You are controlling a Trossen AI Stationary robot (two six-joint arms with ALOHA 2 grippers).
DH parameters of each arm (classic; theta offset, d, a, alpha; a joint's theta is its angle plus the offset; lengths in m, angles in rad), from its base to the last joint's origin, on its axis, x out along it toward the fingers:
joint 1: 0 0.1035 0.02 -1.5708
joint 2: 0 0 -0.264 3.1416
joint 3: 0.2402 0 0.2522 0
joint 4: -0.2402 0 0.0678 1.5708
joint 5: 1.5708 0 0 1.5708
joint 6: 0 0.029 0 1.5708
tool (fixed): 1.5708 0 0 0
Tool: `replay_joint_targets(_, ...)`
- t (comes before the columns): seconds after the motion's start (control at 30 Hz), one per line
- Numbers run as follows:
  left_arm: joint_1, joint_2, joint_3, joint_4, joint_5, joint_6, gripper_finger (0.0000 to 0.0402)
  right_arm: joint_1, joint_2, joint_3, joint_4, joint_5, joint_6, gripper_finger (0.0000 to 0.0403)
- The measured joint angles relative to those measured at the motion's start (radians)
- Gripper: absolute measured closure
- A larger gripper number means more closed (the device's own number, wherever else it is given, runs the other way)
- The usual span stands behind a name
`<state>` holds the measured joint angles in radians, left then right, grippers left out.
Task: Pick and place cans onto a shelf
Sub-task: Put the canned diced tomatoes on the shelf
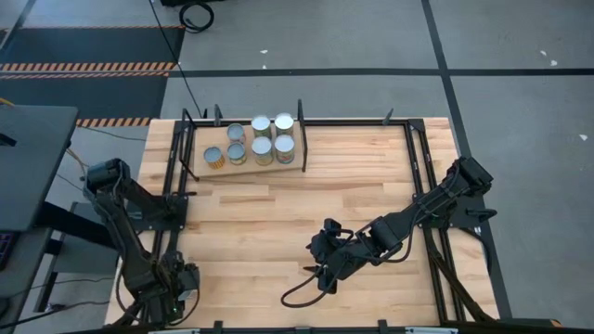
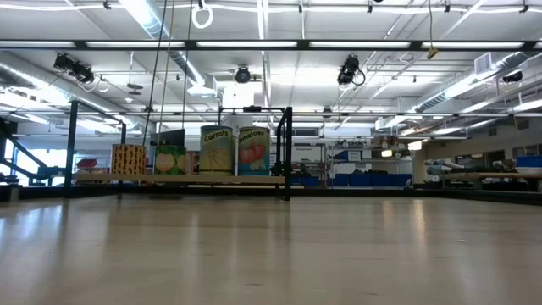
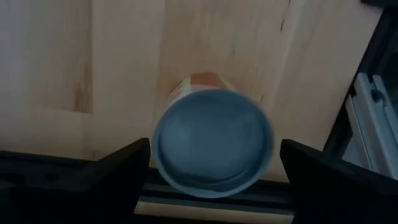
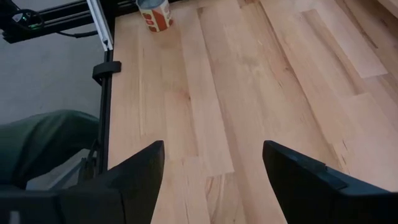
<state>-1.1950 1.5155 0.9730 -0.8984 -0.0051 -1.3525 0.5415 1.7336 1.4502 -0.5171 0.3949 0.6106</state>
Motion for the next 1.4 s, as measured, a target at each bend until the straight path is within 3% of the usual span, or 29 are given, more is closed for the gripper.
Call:
replay_joint_targets(0.43,0.005,0.07,0.0,-0.029,0.007,0.016,0.0039,0.002,0.0,0.0,0.0,-0.014,0.015,0.0123)
replay_joint_targets(0.67,0.02,0.069,0.0,-0.04,-0.007,0.093,0.0116,0.002,-0.001,0.0,0.0,-0.031,-0.023,0.0123)
replay_joint_targets(0.77,0.069,0.056,0.0,-0.087,-0.009,0.174,0.0119,0.002,-0.017,0.0,-0.004,-0.058,-0.02,0.0128)
replay_joint_targets(0.97,0.267,-0.08,0.0,-0.171,-0.081,0.426,0.0119,-0.014,-0.105,0.0,-0.039,-0.052,-0.082,0.0147)
replay_joint_targets(1.17,0.602,-0.27,0.028,-0.242,-0.132,0.755,0.012,-0.09,-0.215,0.0,-0.17,-0.018,-0.136,0.0158)
replay_joint_targets(1.4,1.02,-0.322,0.291,-0.486,-0.106,1.125,0.012,-0.254,-0.286,0.0,-0.326,-0.025,-0.232,0.0159)
